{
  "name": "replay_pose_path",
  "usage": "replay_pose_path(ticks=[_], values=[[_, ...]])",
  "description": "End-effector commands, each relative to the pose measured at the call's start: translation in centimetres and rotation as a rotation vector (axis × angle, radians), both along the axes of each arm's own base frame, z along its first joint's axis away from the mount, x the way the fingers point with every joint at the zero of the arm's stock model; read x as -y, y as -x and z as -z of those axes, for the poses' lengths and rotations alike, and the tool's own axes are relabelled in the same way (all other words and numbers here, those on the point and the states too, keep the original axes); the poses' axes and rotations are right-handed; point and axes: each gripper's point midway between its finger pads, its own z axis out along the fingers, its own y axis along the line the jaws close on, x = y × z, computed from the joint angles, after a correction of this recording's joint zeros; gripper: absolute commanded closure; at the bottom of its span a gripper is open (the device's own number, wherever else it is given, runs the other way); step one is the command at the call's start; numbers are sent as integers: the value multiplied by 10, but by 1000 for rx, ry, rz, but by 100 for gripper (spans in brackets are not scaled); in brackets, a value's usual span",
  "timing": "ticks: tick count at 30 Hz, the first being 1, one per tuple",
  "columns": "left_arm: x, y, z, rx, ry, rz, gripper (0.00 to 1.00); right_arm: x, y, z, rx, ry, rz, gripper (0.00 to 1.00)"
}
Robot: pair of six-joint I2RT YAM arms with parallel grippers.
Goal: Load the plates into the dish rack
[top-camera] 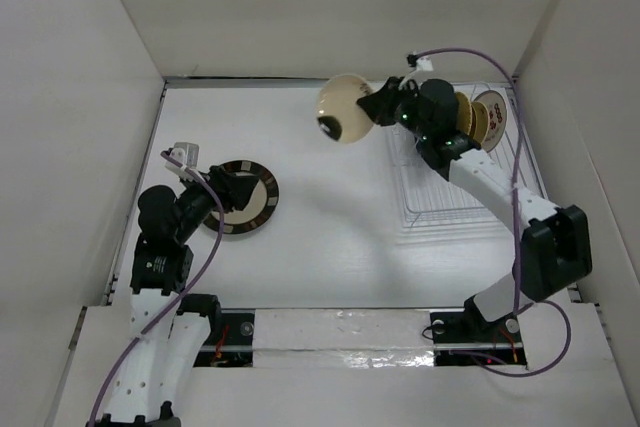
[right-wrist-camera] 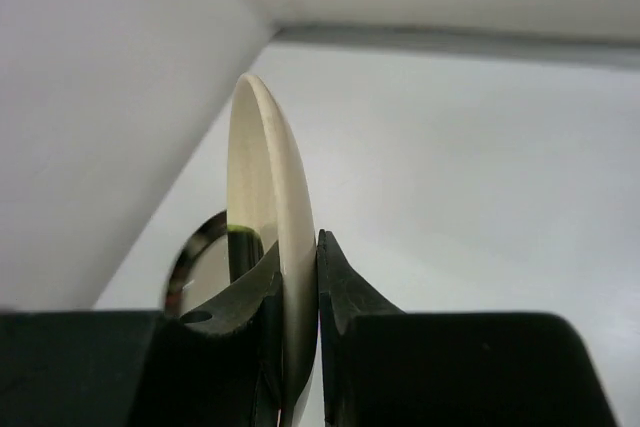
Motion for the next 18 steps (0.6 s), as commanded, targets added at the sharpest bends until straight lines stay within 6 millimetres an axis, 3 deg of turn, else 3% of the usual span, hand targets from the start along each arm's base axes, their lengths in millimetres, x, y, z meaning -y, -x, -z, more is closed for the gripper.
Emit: replay_pose_path(ticks=[1,3,4,5,7,12,13,18], values=[[-5,3,-17,66,-64,-30,42,92,-31,-43,137,190,450,100],[-3,5,-17,66,-75,-30,43,119,-37,-42,149,294,577,100],[-2,8,-19,75,-77,-24,45,143,-42,-42,136,342,687,100],[1,10,-21,83,-79,-16,46,152,-45,-31,114,418,726,100],[3,13,-22,93,-78,-9,48,174,-49,-37,116,475,849,100],[6,21,-27,115,-74,-10,51,196,-52,-27,90,699,971,100],[8,24,-30,125,-70,0,51,196,-54,-17,70,753,990,100],[12,29,-33,139,-62,10,51,202,-58,-11,70,962,1049,100]])
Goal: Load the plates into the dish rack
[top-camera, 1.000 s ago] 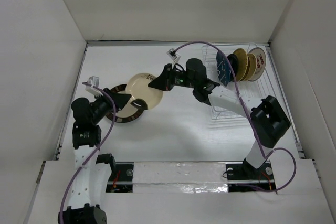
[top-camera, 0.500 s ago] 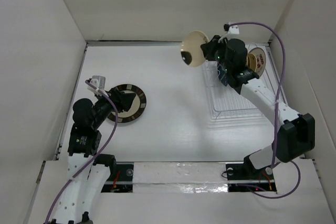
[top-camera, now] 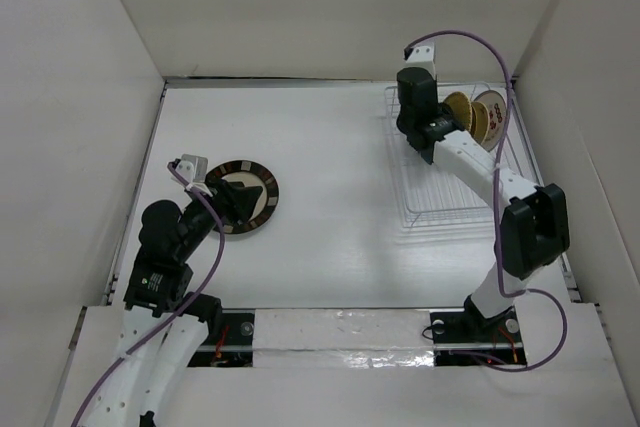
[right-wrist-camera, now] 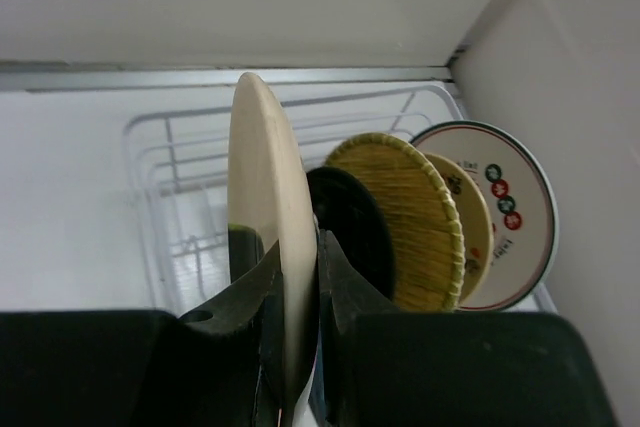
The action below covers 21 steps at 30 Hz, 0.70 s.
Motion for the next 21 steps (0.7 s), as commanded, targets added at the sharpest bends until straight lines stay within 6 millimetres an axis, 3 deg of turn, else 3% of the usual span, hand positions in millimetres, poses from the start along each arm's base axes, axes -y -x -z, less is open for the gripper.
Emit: replay_pose_path(ticks=[1,10,16,21], values=[[0,5,-28,84,11,-1,52,12,6,-32,21,161,116,100],[6,10,-29,90,7,17,53,-12,-14,-11,-87,475,52,100],[9,10,-28,81,4,30,53,-16,-17,11,-127,472,-13,100],[9,9,-26,74,2,25,54,-14,-16,47,-181,445,-28,100]])
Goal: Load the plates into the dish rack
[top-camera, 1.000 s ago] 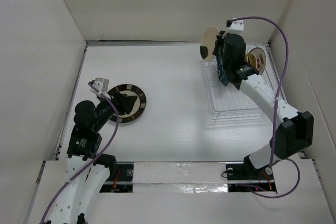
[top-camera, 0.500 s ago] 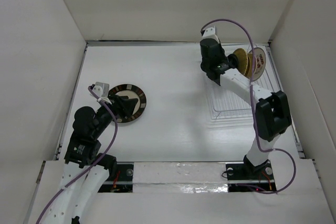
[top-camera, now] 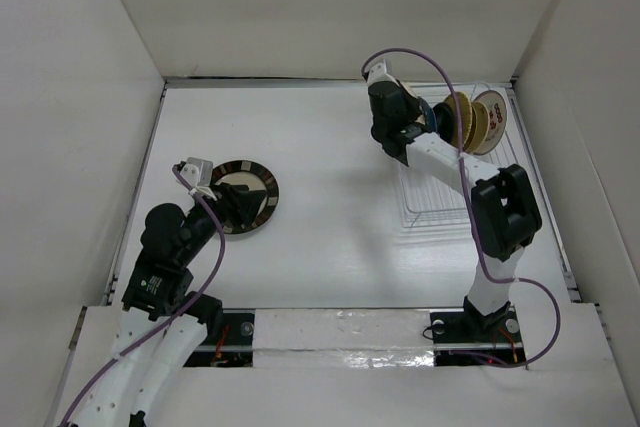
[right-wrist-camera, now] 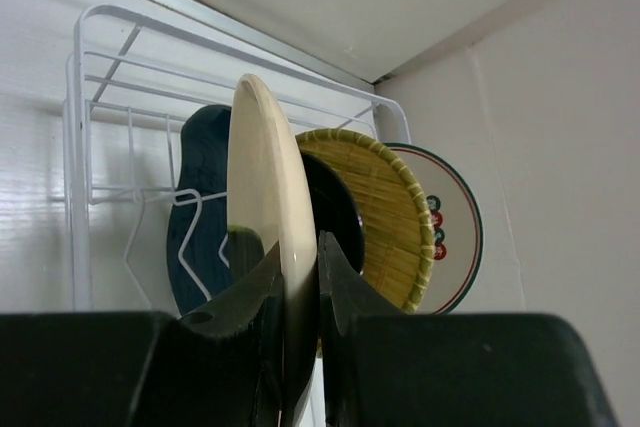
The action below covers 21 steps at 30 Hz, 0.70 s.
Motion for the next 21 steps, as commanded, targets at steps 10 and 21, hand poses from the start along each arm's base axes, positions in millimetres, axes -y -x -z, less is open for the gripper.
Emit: replay_pose_path(ticks=[10,21], values=[[-3,-4,-21,51,11,-27,54,-8,-7,58,-36,-195,-35,100],[-2,-9,-12,17,9,-35,54,15,-12,55,51,-504,73,49]])
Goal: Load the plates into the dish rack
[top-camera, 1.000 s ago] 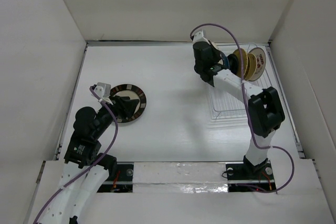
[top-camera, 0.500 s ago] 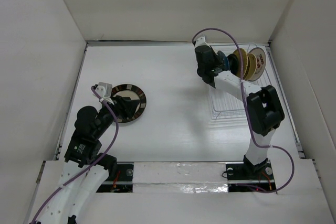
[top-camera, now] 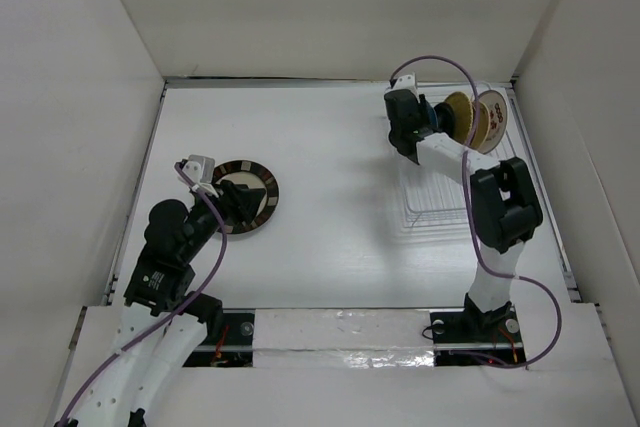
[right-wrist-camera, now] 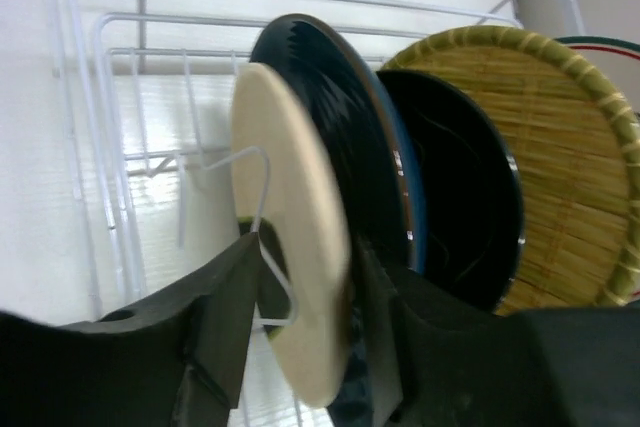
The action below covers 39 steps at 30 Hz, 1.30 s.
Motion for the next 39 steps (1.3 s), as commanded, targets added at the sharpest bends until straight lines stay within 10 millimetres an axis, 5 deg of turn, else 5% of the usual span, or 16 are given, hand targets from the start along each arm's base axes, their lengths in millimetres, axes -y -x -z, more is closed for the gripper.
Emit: replay_pose_path(ticks=[1,3,7,11,13,14,15,16,19,20,22,24,26,27,31,39], values=[[0,-3,-19,45,20,-7,54,-8,-3,-38,128,-170,32,47],[0,-4,-19,44,16,-8,54,-8,1,-65,196,-225,37,37],[-2,-7,-18,38,9,-25,55,-24,16,-113,281,-317,-45,35],[-8,-9,-20,46,5,-59,58,-69,39,-148,312,-425,-228,36],[-10,-8,-25,62,10,-73,61,-102,51,-154,301,-502,-331,46],[-13,-8,-28,71,15,-86,64,-134,61,-151,260,-585,-432,73],[-14,-8,-30,78,15,-92,66,-143,64,-144,231,-598,-476,89],[-15,-8,-32,88,15,-98,69,-172,74,-145,221,-671,-550,100],[-20,-7,-38,110,18,-124,77,-247,105,-116,99,-812,-741,100],[-23,-8,-38,113,13,-137,80,-269,112,-92,29,-834,-779,100],[-26,-7,-38,115,7,-151,81,-302,120,-76,-32,-905,-820,82],[-28,-7,-38,116,5,-160,82,-332,128,-33,-153,-941,-819,47],[-27,-7,-37,115,4,-157,82,-348,124,-22,-177,-968,-806,19],[-27,-6,-36,111,2,-155,82,-353,122,2,-225,-969,-781,16],[-24,-5,-34,106,6,-138,82,-373,112,38,-295,-1047,-754,14],[-22,-4,-36,112,8,-123,82,-415,137,85,-497,-1233,-835,21]])
